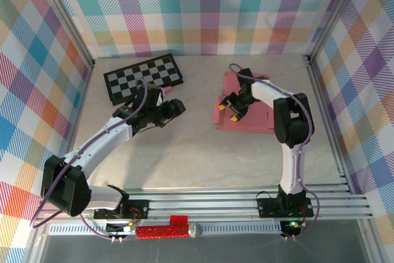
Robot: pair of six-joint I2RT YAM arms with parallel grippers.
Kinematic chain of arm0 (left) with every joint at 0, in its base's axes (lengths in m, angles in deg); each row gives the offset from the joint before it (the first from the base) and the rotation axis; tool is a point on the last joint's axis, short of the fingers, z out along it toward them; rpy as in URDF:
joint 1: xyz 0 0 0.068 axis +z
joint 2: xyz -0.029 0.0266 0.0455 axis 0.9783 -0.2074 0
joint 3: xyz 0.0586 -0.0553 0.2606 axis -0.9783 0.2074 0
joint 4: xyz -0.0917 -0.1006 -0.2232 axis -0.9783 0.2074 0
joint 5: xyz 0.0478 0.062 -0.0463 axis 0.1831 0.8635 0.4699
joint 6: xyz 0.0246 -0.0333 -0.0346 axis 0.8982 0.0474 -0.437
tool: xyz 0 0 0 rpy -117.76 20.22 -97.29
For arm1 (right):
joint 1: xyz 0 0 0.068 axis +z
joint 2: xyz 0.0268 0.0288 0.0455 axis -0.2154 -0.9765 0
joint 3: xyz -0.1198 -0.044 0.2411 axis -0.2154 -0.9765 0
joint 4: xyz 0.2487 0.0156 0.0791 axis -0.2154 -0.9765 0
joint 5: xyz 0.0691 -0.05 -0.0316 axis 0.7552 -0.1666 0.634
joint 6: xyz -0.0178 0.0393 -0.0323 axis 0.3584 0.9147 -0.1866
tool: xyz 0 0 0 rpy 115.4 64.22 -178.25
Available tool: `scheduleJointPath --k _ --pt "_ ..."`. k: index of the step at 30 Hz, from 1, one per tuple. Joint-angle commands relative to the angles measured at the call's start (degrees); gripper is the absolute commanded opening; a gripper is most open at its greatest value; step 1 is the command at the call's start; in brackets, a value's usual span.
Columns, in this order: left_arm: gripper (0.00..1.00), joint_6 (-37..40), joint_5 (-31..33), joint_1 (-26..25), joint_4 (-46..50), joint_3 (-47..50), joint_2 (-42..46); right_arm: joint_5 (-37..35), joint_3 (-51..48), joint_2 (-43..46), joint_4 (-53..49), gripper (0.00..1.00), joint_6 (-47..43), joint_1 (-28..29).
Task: Fold the paper box
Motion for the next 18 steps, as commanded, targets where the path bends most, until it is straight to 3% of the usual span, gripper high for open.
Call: scheduleJointPath --k 1,9,13,18 --pt "0.64 -0.23 1.4 0.87 3.45 2.05 2.51 2.28 -3.3 2.52 3.47 0.62 9.48 5.98" --pt "0.64 -4.13 2.53 2.68 5.09 8.82 6.63 7.26 -4.24 3.35 9.63 0.61 18.68 17.41" --pt "0.61 -9.04 -0.25 2.79 1.94 13.06 7.27 5.83 -1.91 6.07 5.92 0.61 14.93 17.52" --pt "0.55 -18.99 -2.35 0.77 -8.7 19.4 7.27 1.44 -4.14 13.78 3.14 0.62 8.34 15.31"
